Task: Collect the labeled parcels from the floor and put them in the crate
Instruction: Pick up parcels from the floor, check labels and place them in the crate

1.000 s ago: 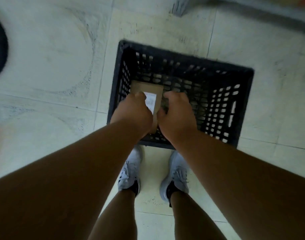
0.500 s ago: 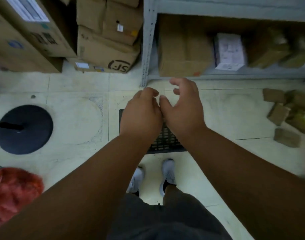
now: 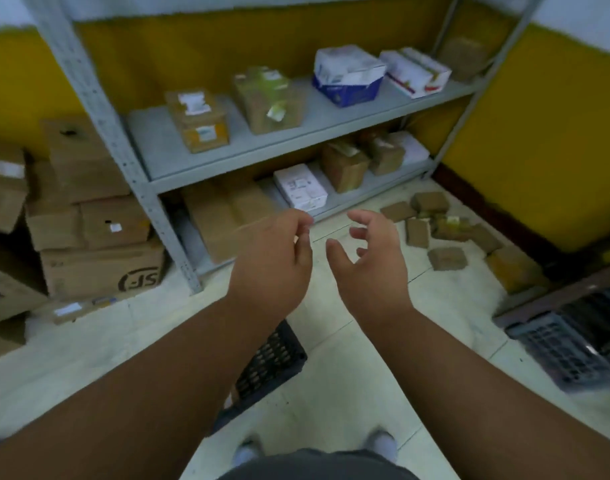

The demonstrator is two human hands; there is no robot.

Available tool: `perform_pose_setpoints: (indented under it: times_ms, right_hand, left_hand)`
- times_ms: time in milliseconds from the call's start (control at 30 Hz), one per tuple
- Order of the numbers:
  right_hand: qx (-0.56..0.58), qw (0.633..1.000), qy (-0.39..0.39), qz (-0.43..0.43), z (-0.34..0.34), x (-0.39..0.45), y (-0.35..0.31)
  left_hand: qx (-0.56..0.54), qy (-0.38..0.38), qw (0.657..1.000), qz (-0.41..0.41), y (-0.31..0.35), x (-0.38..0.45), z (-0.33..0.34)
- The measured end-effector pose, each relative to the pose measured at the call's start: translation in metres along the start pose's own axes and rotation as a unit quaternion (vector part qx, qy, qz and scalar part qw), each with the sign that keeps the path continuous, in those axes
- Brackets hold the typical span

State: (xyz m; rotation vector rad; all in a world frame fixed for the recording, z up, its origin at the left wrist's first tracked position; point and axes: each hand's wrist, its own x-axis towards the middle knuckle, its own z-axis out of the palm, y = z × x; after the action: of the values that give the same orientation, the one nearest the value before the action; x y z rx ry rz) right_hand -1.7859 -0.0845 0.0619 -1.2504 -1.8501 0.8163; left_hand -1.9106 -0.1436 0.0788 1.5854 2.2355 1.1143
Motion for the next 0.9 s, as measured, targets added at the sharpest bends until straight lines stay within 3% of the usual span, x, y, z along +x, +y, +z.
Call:
perform_pose_setpoints:
  times_ms: [167,433,900]
  right_hand:
    - [-0.024,0.998,0.056,0.018,-0.105,0.024,0.053]
    - [-0.073,0.992,0.088,0.061,-0.248,0.066,0.164]
    - [-0.065,0.989,0.076,0.11,-0.274,0.229,0.283]
  left_hand:
    - [-0.023,-0.034,0.996,0.079,0.091,0.026,0.077]
    - [-0.084,-0.085,0.989,0.09,0.202,0.046,0.229]
    - [-0.076,-0.152,0.981,0.093,0.22,0.185,0.385]
